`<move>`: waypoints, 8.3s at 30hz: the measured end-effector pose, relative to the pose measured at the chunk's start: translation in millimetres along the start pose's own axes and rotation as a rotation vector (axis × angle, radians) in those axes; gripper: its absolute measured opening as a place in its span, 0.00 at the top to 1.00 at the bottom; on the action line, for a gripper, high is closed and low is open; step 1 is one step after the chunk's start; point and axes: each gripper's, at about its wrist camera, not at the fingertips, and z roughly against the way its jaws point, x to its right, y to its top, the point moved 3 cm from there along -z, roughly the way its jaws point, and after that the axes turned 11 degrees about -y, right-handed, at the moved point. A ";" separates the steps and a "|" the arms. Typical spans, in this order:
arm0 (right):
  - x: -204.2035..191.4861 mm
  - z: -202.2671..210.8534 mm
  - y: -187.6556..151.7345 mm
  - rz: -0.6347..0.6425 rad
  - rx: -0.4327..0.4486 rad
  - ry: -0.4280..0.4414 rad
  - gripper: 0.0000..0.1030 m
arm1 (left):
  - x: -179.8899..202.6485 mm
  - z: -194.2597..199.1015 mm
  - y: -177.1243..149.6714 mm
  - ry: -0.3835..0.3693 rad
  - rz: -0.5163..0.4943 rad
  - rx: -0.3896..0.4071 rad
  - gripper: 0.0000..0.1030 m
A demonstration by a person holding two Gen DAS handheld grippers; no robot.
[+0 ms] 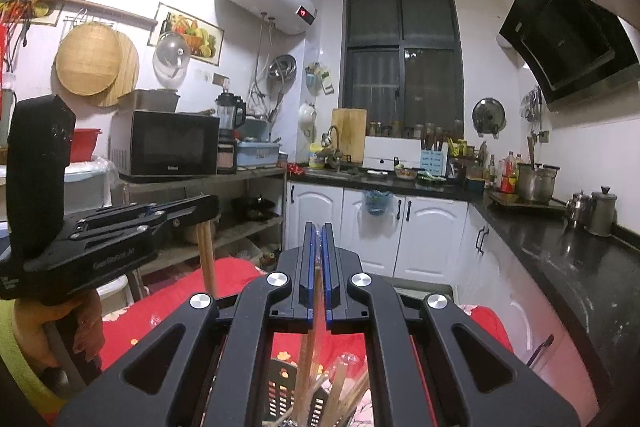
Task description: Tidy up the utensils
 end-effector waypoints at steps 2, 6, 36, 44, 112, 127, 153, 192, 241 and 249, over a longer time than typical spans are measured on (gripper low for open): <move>-0.8 -5.7 -6.8 -0.003 -0.017 -0.003 0.97 | 2.1 -4.0 -7.9 0.000 -0.008 -0.013 0.97; -3.0 -13.7 -20.3 0.001 -0.045 -0.010 0.97 | 3.6 -11.4 -23.1 -0.011 -0.005 -0.049 0.97; 4.4 -24.2 -83.6 -0.057 -0.239 -0.051 0.84 | -15.2 0.2 -62.3 -0.015 0.123 -0.145 0.40; 18.0 -8.7 -80.5 -0.079 -0.239 -0.067 0.70 | -20.0 25.4 -54.8 0.006 0.152 -0.127 0.10; 4.2 90.9 -113.7 -0.082 -0.205 -0.125 0.06 | 22.5 81.5 -132.0 0.150 0.125 -0.269 0.10; 0.2 92.2 -150.5 -0.095 -0.309 -0.142 0.06 | 27.0 81.9 -163.7 0.122 0.163 -0.329 0.10; -28.4 143.4 -213.2 -0.101 -0.286 -0.167 0.06 | 61.8 112.1 -203.9 0.137 0.146 -0.222 0.10; -46.7 199.9 -215.8 -0.102 -0.077 -0.227 0.06 | 78.8 157.3 -220.7 0.252 0.127 -0.099 0.10; -45.5 199.4 -214.4 -0.105 -0.082 -0.228 0.06 | 81.5 158.2 -230.5 0.243 0.144 -0.134 0.10; -39.7 200.3 -218.2 -0.112 -0.107 -0.252 0.06 | 72.1 154.6 -227.4 0.231 0.220 -0.198 0.10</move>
